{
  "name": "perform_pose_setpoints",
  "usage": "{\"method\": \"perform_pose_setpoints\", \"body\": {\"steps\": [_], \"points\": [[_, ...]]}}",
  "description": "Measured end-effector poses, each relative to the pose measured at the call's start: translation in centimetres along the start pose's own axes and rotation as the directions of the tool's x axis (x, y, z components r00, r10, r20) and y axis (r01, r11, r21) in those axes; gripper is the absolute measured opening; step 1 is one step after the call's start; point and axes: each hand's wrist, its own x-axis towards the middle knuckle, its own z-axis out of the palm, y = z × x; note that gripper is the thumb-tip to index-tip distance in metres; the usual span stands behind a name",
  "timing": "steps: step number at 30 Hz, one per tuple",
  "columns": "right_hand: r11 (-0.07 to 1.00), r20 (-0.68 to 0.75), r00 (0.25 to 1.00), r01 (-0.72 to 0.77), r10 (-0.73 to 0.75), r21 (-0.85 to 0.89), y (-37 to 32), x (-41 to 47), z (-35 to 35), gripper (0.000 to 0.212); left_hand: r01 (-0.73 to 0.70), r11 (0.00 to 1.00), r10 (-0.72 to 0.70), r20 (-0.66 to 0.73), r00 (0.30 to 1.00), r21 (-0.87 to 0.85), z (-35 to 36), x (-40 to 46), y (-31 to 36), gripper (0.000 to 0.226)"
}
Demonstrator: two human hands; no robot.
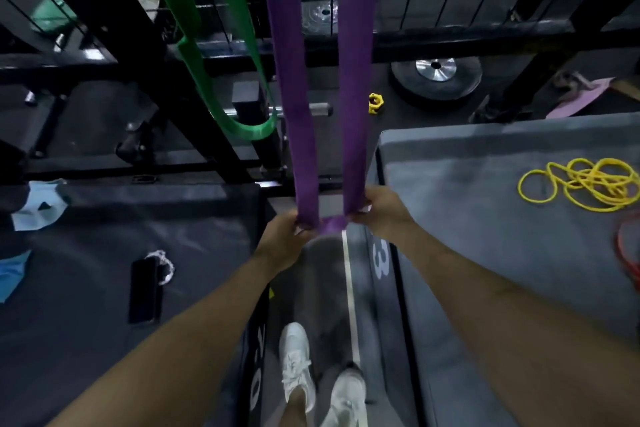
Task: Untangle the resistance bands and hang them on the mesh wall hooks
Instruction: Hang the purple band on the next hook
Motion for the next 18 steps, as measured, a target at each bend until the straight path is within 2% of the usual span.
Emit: {"method": "perform_pose_setpoints", "body": {"steps": [3,6,7,9,10,11,15,18], "points": [[0.998,0.021,1.000,-0.014,0.015,-0.058,1.7,-0.5,1.2,0.012,0.082,0.994,-0.083,-0.017,0.996,-0.075,0.8,0.1,-1.8,0.008],[0.992,-0.204,0.978,-0.067,0.044,-0.109,2.8,-1.1,1.7,0.011,0.180,0.980,-0.192,-0.172,0.966,-0.083,1.3,0.0,-3.1,0.008],[0.982,-0.293,0.953,-0.117,0.070,-0.146,3.0,-1.2,1.7,0.014,0.211,0.971,-0.233,-0.245,0.941,-0.113,1.3,0.1,-3.3,0.008],[0.968,-0.442,0.886,-0.215,0.138,-0.128,3.6,-1.1,1.5,0.017,0.301,0.952,-0.294,-0.455,0.840,-0.060,1.1,0.3,-3.0,0.010],[0.967,-0.489,0.858,-0.235,0.158,-0.100,3.8,-1.0,1.5,0.017,0.328,0.944,-0.295,-0.534,0.792,-0.034,1.0,0.5,-2.6,0.012],[0.969,-0.513,0.843,-0.232,0.160,-0.080,3.9,-0.8,1.5,0.017,0.315,0.948,-0.277,-0.570,0.774,-0.034,0.9,0.6,-2.1,0.012],[0.981,-0.470,0.869,-0.192,0.155,-0.032,2.9,0.3,2.3,0.017,0.202,0.979,-0.183,-0.486,0.855,-0.013,2.2,1.5,-0.3,0.007],[0.990,-0.431,0.896,-0.136,0.107,-0.037,2.0,1.2,2.9,0.023,0.104,0.994,-0.104,-0.384,0.918,-0.021,2.7,2.5,0.8,0.016]]}}
